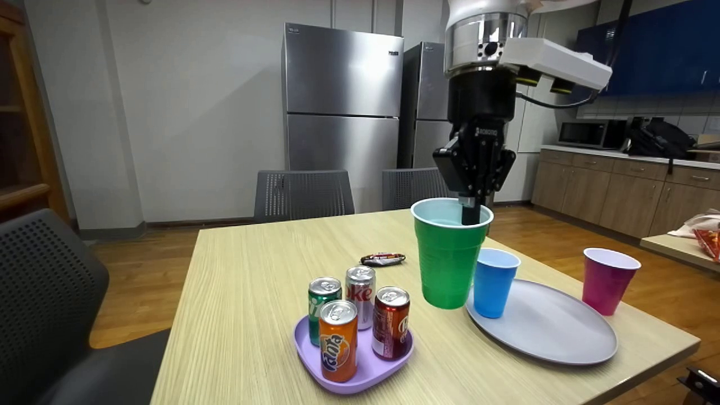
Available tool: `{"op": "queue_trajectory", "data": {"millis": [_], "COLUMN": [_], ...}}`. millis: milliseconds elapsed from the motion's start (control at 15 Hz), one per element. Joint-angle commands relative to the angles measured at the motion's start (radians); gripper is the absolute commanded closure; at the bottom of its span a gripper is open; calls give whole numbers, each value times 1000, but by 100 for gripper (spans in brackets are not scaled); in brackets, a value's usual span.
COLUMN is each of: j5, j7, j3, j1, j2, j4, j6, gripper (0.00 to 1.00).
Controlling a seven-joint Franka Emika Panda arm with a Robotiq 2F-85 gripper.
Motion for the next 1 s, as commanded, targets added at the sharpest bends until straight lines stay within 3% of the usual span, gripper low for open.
{"op": "queue_trajectory", "data": {"millis": [0,933], "j5": [-32,-160], "j7": [-4,-46], "j3": [-3,-71], "j1": [-21,-93], "j2": [-62,-51], "j4": [-46,-160], "j6": [-22,91], "gripper": [99,99]}}
